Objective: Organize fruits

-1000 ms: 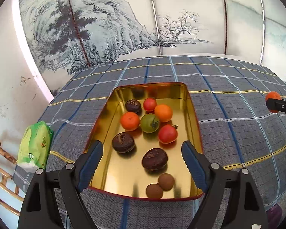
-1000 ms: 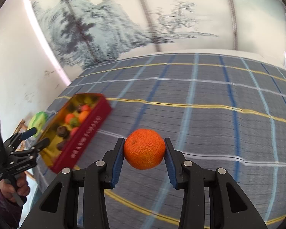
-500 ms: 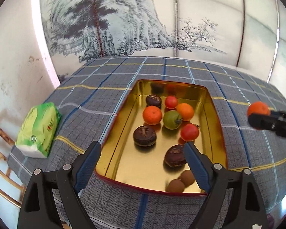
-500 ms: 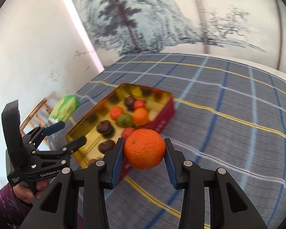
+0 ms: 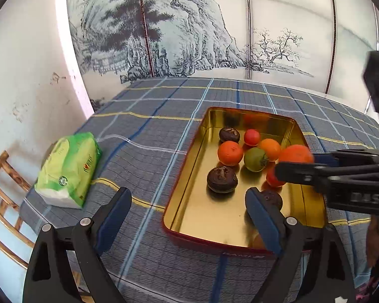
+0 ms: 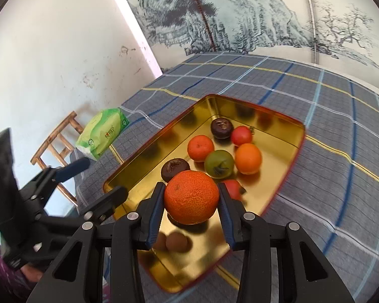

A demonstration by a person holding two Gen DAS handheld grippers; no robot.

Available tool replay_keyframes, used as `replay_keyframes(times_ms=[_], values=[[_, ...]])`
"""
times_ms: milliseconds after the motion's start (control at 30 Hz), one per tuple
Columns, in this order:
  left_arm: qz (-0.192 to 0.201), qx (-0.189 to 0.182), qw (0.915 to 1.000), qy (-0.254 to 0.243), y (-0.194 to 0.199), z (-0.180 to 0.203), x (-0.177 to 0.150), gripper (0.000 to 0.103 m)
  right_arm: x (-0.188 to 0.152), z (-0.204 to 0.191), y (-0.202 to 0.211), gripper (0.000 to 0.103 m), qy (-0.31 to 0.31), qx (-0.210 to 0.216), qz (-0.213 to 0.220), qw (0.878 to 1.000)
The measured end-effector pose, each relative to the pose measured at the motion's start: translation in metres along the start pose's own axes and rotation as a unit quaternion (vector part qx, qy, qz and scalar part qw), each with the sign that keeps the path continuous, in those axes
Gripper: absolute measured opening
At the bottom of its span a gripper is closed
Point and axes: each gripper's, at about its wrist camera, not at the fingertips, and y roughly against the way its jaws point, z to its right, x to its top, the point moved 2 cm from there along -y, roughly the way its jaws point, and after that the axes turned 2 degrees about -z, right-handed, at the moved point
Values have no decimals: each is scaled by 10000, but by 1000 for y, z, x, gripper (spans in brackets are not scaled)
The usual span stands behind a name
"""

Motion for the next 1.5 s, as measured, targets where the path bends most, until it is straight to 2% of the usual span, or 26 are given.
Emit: replay_keyframes(times_ms=[267, 500, 633, 833, 900, 967, 1000, 1100, 1233, 1400, 1500], values=[[110, 229, 9996, -142, 0, -3, 3, 93, 12, 4, -28, 42, -108, -16, -165, 9998], [144, 237, 9996, -111, -1, -7, 7, 95, 18, 2, -40, 42, -113, -8, -254, 9996], [156, 243, 9996, -73, -1, -9, 9, 97, 21, 4, -42, 42, -260, 119, -213, 9994], [230, 289, 9993, -57, 3, -11, 11, 99, 23, -3, -29, 43, -204, 45, -8, 9998], [272, 311, 9991, -21, 7, -12, 13, 99, 18, -7, -15, 44, -169, -221, 237, 9993], [363, 331, 9988, 36, 12, -14, 15, 100, 13, -12, 2, 49, -80, -537, 539, 9971], [407, 338, 9986, 45, 15, -15, 16, 101, 8, -15, 14, 55, -7, -790, 785, 9938], [576, 369, 9976, 84, 25, -15, 18, 102, -7, -26, 47, 72, 165, -1424, 1452, 9790], [839, 351, 9957, 161, 45, -14, 22, 103, -25, -38, 81, 85, 328, -1929, 2059, 9588], [1185, 444, 9919, 105, 76, -8, 27, 103, -37, -49, 112, 92, 478, -2257, 2496, 9405], [1362, 643, 9885, 162, 99, -6, 33, 103, -43, -52, 134, 94, 486, -2318, 2718, 9328]])
